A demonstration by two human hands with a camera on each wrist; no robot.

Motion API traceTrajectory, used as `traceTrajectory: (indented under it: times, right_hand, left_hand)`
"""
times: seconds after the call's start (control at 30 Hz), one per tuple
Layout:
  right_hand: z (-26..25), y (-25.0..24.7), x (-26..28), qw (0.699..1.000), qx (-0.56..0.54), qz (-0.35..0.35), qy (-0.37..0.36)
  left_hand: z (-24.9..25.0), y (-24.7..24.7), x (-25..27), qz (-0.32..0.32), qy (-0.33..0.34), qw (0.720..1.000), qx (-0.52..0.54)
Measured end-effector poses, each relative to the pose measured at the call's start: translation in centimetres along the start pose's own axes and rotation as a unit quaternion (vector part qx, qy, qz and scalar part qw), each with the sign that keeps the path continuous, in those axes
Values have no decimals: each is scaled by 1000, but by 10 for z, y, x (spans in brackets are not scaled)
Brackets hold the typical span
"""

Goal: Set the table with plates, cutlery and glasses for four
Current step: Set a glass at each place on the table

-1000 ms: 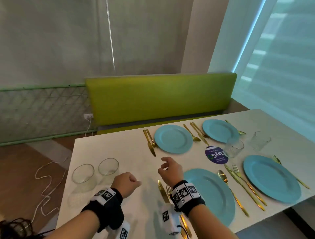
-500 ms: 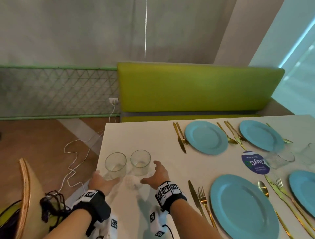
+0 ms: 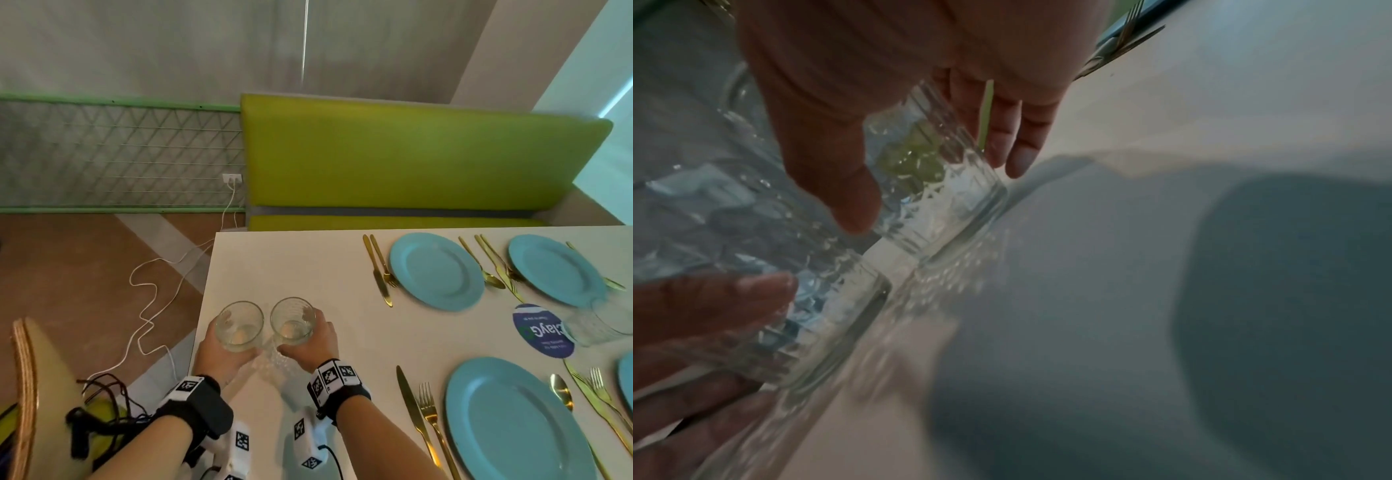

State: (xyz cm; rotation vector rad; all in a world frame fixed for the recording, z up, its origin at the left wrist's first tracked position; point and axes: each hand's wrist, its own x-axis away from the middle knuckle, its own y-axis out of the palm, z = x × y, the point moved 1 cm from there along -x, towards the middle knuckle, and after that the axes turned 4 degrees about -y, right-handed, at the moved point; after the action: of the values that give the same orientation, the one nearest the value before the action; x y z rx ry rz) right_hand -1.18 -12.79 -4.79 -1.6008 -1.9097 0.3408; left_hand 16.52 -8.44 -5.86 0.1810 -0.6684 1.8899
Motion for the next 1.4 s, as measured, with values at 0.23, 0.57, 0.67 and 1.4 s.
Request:
traceTrajectory:
  times: [0.23, 0.57, 0.67, 1.4]
  right_hand:
    - [-11, -39, 1, 1000, 18, -6, 1]
    - [32, -206, 8, 990, 30, 137, 35]
    - [63, -260, 12, 984, 29, 166, 63]
    - [221, -366, -5, 962, -2, 221, 158]
  left_hand:
    - [26, 8, 5, 20, 23, 999, -12]
    - [120, 88, 30, -35, 104, 994, -21]
    - [145, 124, 41, -57, 124, 990, -36]
    - [194, 289, 87, -105, 111, 986, -70]
